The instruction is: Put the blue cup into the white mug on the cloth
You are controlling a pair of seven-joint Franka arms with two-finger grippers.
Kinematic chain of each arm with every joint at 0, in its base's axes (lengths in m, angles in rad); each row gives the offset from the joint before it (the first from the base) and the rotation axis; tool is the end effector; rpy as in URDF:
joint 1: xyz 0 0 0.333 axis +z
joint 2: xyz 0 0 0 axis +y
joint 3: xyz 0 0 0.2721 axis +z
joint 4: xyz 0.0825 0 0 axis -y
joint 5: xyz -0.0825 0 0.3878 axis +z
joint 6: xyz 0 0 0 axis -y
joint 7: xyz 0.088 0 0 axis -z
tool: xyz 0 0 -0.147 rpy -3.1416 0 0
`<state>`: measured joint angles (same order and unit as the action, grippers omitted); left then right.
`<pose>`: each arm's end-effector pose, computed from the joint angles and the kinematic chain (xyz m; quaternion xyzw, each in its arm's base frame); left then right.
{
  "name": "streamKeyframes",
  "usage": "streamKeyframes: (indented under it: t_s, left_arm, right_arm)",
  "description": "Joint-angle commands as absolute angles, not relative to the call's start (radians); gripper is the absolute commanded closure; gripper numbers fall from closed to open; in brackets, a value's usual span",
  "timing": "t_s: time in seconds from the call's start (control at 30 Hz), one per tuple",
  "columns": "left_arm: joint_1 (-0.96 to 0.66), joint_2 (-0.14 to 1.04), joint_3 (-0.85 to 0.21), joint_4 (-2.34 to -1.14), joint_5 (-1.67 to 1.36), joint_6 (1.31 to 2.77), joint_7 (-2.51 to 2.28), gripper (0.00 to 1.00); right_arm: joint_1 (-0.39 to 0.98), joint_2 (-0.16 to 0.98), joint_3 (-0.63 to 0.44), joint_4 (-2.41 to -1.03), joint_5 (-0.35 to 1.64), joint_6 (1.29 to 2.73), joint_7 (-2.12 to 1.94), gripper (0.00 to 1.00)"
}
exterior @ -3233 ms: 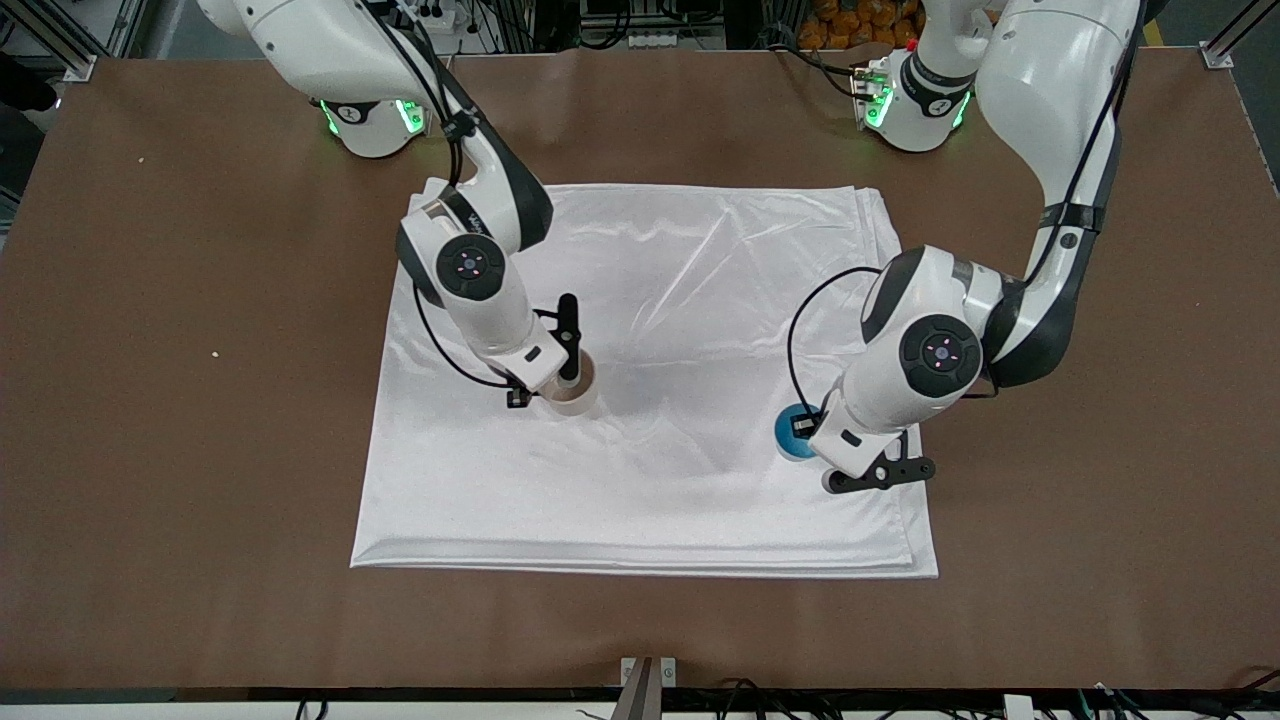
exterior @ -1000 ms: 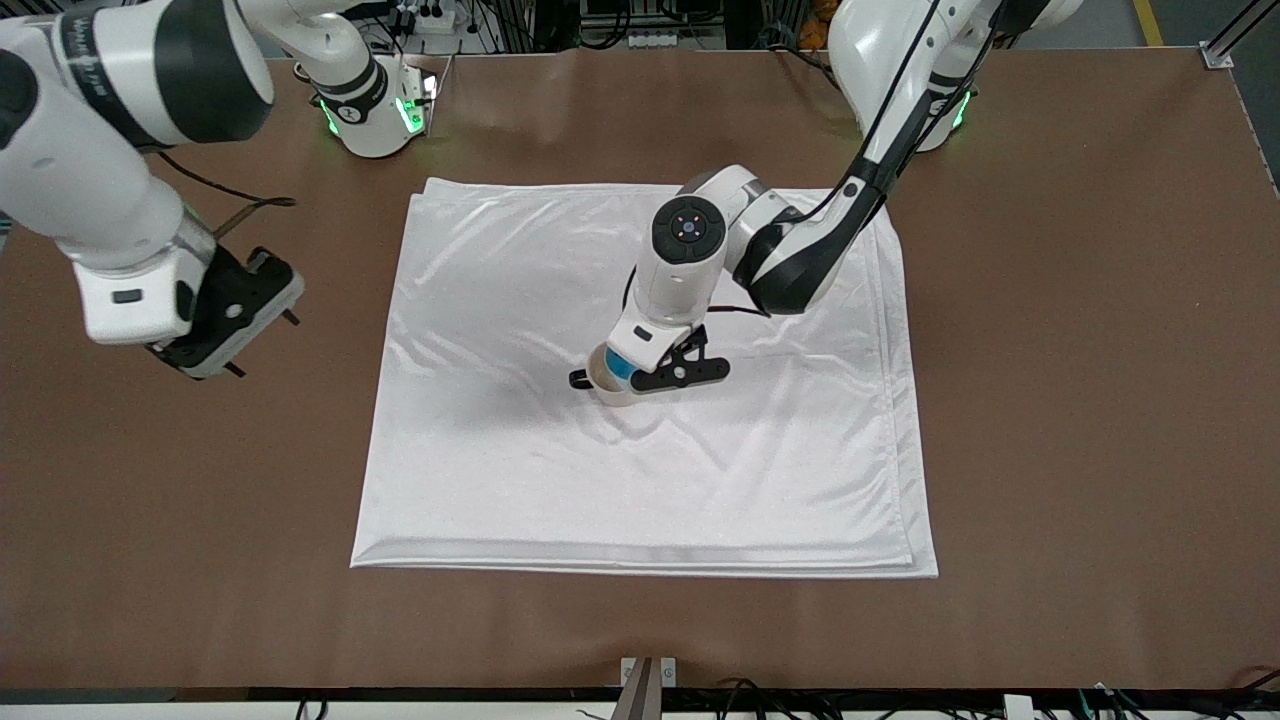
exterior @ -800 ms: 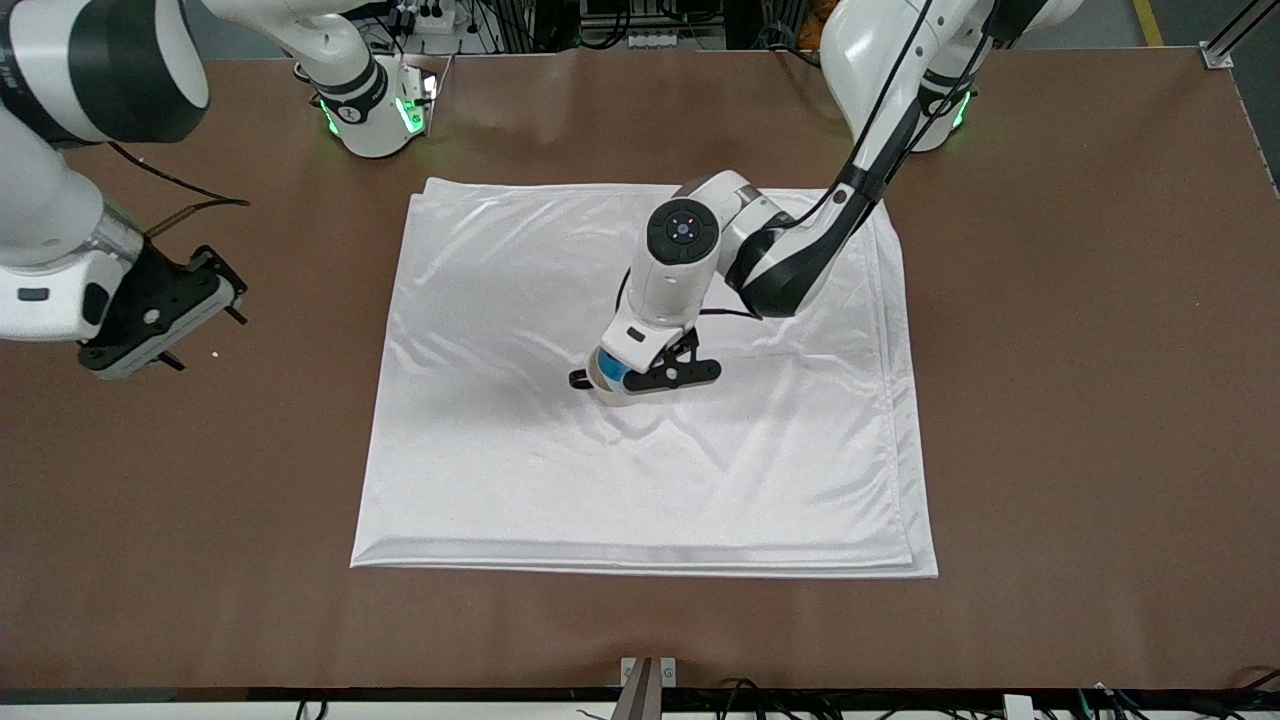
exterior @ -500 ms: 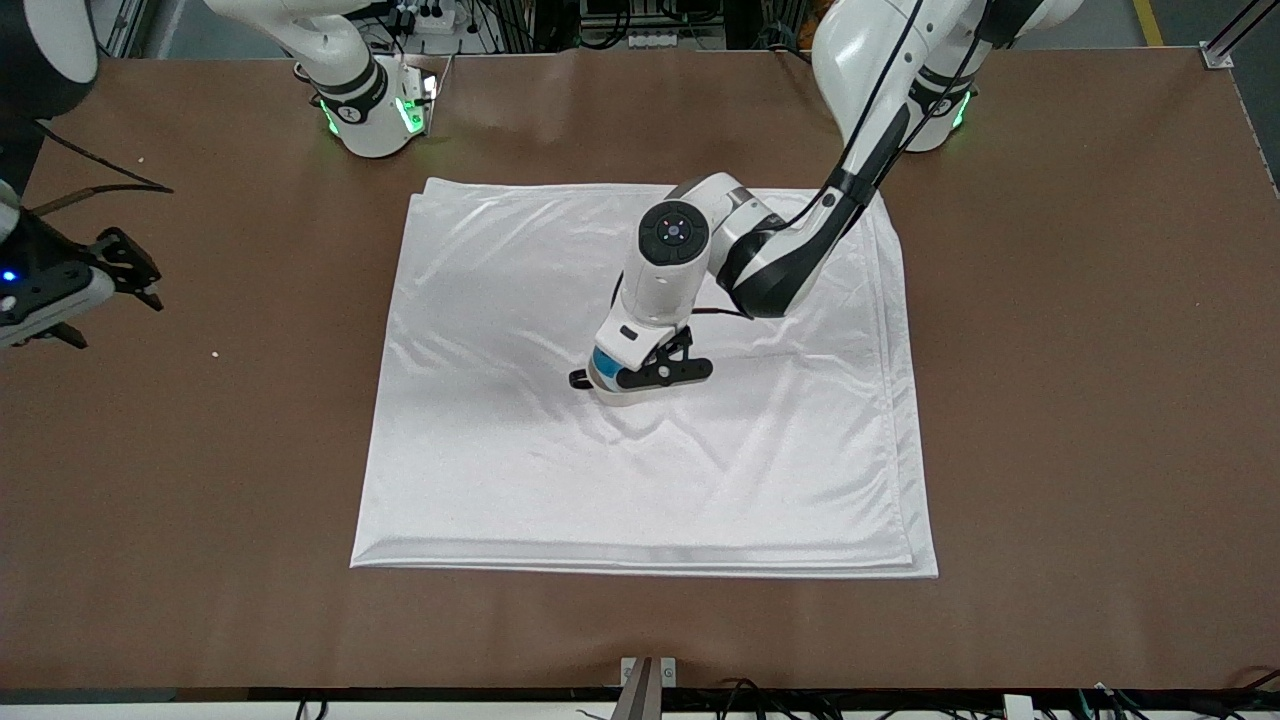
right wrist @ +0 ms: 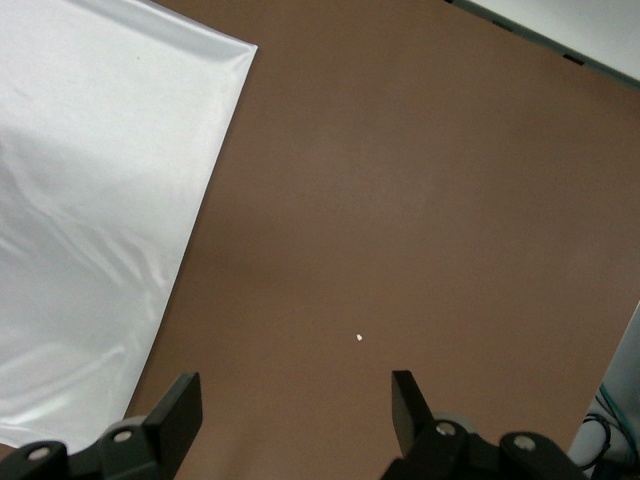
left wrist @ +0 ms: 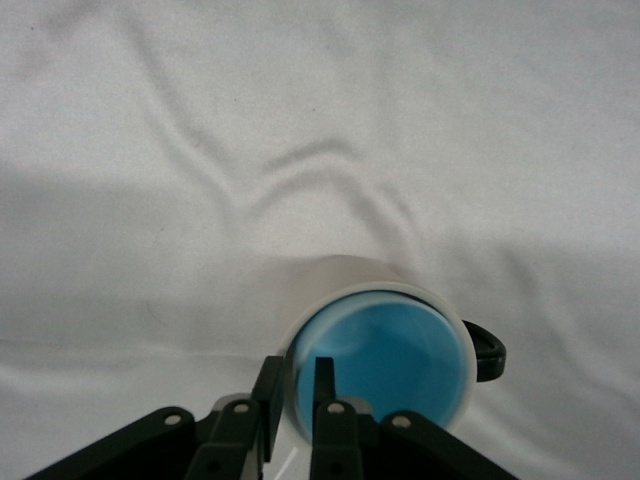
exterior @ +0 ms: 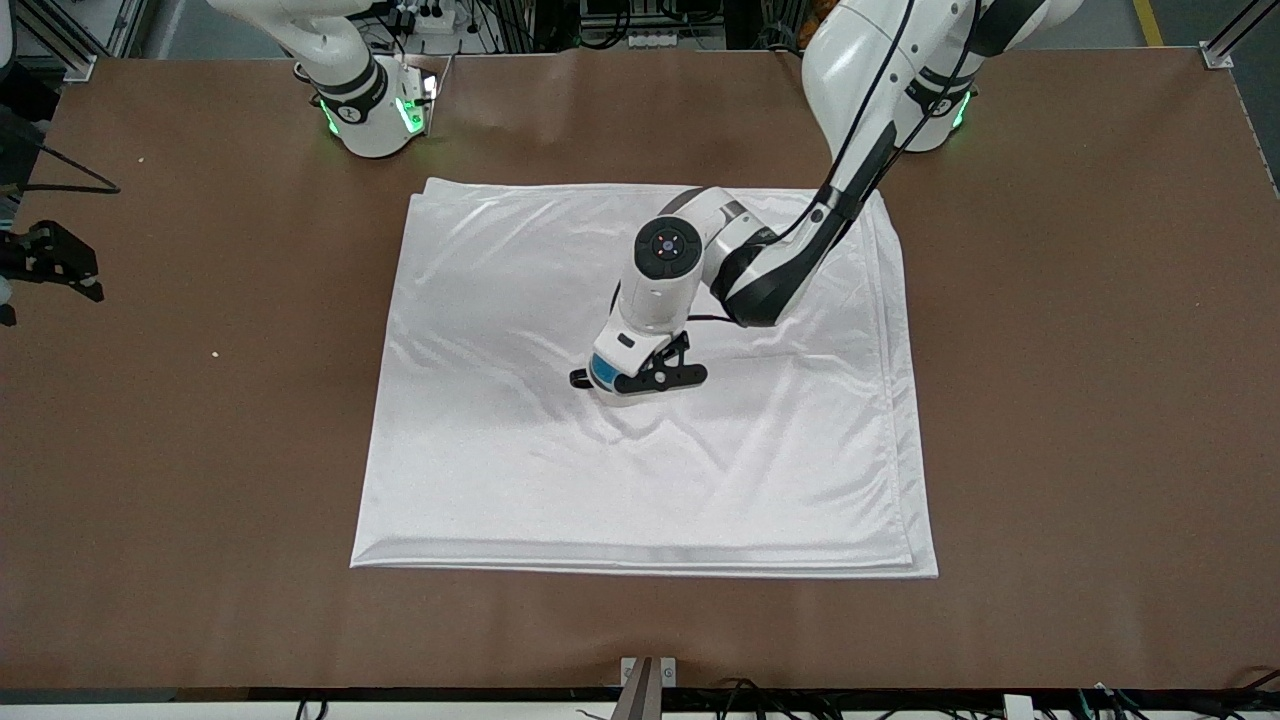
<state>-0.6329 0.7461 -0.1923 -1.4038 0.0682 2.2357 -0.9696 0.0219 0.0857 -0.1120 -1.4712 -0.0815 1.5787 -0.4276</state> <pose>0.5030 -0.5106 0.2020 0.9949 0.0805 0.0029 0.0612 0.5799 -0.0621 0.5408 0.9847 0.1679 -0.0009 0.0469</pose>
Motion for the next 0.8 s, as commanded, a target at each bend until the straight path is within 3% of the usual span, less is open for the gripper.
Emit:
streamKeyframes:
  t_s: [0.0,0.13,0.5,0.77]
  left_arm:
    - [-0.644,0.746,-0.183,-1.402,0.092,2.247,-0.989,0.0]
    - [-0.643,0.741,-0.183,-1.401,0.092,2.247,-0.983,0.0]
    - [-0.563,0.664,-0.158,-1.402,0.095,2.244,-0.862,0.0]
    - [-0.404,0.609,-0.161,-1.405,0.097,2.181,-0.707,0.0]
  right_arm:
    - [0.009,0.078,-0.12,-1.457,-0.08,1.523,-0.324,0.08]
    - [0.009,0.077,-0.12,-1.459,-0.078,1.52,-0.258,0.0]
    - [-0.009,0.064,-0.12,-1.463,-0.072,1.537,-0.071,0.0]
    - [-0.038,0.008,-0.129,-1.546,-0.044,1.586,-0.064,0.0]
